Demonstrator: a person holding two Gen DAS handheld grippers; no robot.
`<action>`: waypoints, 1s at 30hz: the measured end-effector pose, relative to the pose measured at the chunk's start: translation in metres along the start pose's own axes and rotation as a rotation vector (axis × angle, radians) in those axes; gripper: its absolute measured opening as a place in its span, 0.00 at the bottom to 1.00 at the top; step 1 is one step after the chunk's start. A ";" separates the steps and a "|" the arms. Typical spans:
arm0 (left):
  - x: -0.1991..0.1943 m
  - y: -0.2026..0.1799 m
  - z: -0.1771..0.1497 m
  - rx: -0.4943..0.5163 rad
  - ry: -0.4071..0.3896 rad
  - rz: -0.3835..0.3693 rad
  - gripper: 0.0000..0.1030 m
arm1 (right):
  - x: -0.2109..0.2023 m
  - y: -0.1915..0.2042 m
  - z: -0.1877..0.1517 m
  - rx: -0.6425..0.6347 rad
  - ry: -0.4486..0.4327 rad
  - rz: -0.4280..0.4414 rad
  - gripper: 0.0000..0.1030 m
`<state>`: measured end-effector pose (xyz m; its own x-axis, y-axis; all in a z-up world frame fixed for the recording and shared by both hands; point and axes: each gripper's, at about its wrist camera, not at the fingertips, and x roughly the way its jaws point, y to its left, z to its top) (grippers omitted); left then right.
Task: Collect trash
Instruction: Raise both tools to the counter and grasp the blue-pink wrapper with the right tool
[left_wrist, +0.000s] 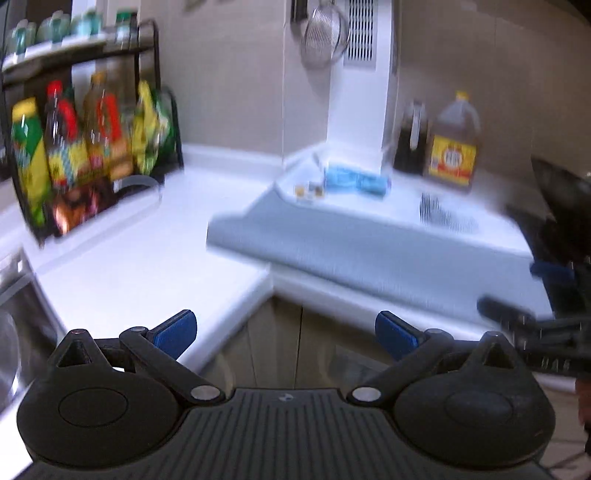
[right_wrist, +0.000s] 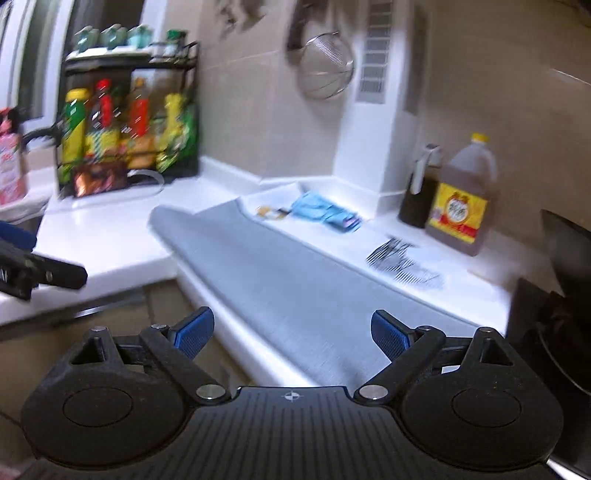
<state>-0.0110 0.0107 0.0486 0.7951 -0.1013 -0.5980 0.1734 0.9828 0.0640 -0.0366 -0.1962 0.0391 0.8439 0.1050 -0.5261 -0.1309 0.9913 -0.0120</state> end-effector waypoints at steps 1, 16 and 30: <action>0.003 -0.004 0.011 0.008 -0.021 0.005 1.00 | 0.003 -0.004 0.003 0.013 -0.007 -0.007 0.90; 0.095 0.007 0.117 -0.053 -0.069 0.045 1.00 | 0.171 -0.067 0.080 0.110 -0.066 -0.138 0.97; 0.187 0.014 0.171 0.059 -0.097 0.014 1.00 | 0.354 -0.049 0.114 -0.040 0.132 -0.112 0.88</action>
<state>0.2395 -0.0210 0.0746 0.8497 -0.1054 -0.5166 0.1941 0.9735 0.1206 0.3278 -0.1985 -0.0494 0.7793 -0.0197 -0.6264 -0.0625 0.9921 -0.1090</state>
